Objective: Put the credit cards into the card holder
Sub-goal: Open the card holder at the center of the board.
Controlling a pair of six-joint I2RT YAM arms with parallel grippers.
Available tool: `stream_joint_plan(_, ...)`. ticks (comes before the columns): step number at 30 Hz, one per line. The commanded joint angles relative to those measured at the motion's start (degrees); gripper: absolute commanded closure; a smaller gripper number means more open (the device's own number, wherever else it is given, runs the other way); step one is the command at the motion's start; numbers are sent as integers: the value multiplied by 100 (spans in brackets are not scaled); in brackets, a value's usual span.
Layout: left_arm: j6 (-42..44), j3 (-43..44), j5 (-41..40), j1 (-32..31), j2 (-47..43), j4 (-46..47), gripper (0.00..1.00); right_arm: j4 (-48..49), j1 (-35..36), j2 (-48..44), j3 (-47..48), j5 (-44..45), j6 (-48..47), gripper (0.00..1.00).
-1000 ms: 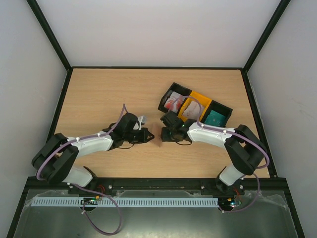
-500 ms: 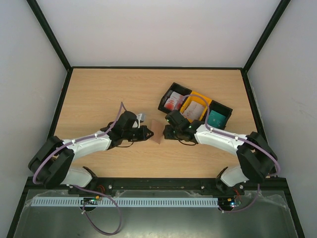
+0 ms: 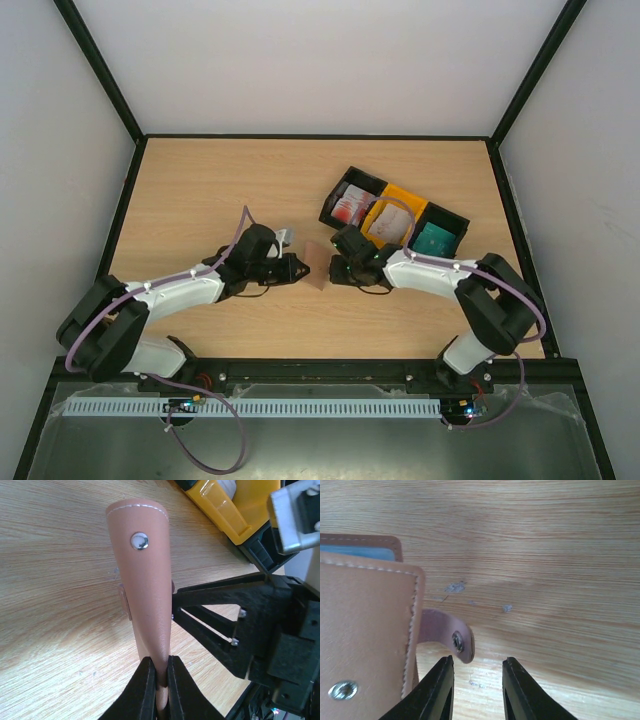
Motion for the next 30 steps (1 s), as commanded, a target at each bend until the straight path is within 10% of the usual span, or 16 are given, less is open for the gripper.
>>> stream_joint_plan(1, 17, 117, -35, 9, -31, -50, 98, 242, -138, 290, 163, -185, -57, 72)
stream_joint_plan(12, 9, 123, -2, 9, -41, -45, 98, 641, -231, 837, 504, -567, -26, 76)
stream_joint_plan(19, -10, 53, -86, 9, -102, -87, 96, 379, -243, 809, 591, -362, -159, 98)
stream_joint_plan(30, -5, -7, -549, 124, 131, -512, 49, -475, -242, -23, 596, -664, -627, 98)
